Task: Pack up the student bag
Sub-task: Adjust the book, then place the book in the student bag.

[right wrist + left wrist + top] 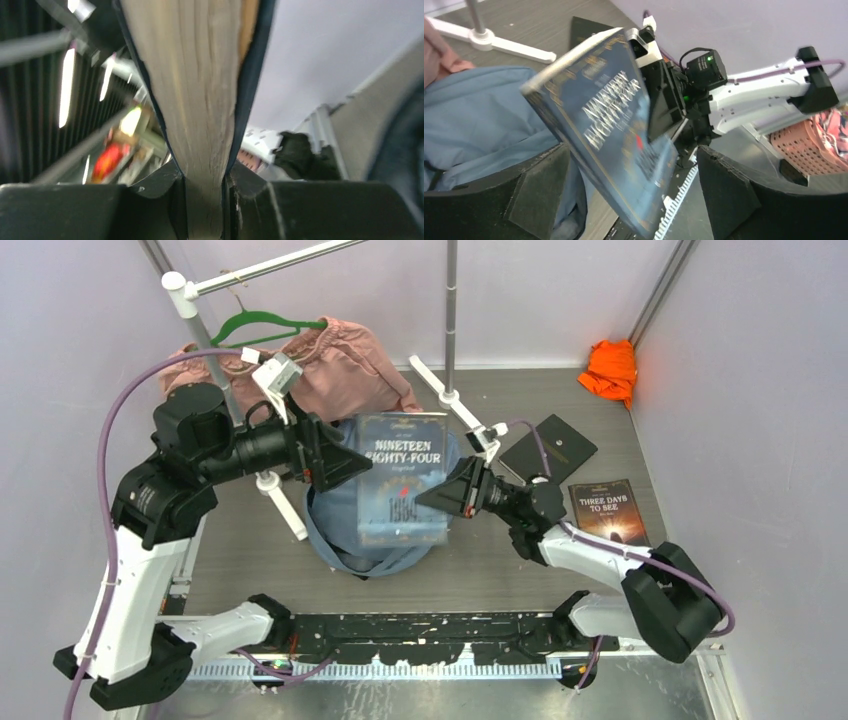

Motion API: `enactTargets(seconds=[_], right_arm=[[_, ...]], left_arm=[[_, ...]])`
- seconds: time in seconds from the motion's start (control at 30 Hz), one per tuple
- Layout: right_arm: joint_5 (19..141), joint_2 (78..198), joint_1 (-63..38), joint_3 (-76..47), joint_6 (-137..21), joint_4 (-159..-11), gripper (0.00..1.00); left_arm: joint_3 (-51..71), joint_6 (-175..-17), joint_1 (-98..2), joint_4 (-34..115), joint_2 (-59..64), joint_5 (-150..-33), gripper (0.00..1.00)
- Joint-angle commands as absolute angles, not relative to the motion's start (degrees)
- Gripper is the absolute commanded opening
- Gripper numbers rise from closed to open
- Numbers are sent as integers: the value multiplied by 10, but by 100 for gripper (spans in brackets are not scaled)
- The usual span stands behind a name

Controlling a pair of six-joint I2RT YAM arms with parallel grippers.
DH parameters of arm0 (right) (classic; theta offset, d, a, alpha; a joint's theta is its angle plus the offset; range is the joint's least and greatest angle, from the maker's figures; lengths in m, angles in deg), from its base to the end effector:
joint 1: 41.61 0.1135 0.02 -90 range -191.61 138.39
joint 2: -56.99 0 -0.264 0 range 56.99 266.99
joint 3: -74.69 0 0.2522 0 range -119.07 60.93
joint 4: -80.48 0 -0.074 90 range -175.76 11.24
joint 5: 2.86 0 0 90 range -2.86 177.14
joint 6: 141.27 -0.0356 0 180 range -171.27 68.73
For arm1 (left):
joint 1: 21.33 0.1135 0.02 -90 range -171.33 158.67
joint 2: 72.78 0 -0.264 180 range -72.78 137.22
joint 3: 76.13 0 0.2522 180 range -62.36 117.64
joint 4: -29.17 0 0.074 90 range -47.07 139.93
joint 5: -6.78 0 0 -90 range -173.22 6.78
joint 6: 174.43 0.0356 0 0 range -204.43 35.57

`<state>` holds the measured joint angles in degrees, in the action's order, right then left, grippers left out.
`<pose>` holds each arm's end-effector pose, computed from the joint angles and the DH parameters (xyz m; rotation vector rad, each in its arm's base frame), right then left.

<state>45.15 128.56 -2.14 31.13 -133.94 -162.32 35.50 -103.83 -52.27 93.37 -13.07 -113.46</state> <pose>0.1714 0.1720 0.3028 -0.3692 1.4098 2.1846 0.1149 -0.0898 0.5177 0.5864 1.7990 -1.0857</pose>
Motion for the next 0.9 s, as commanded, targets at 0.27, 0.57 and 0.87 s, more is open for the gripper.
enactTargets(seconds=[0.27,0.57,0.87], right_arm=[[711,1006,-184,305,-1104,-846,1],[887,924,-199,128,-932,-495,1],[990,861,-199,87,-943,-489,1]], left_arm=[[288,-1033,-519,1011,-71,-898,99],[92,-1104,-544,981,-45,-811,94],[-19,-1260,-718,864,68,-745,83]])
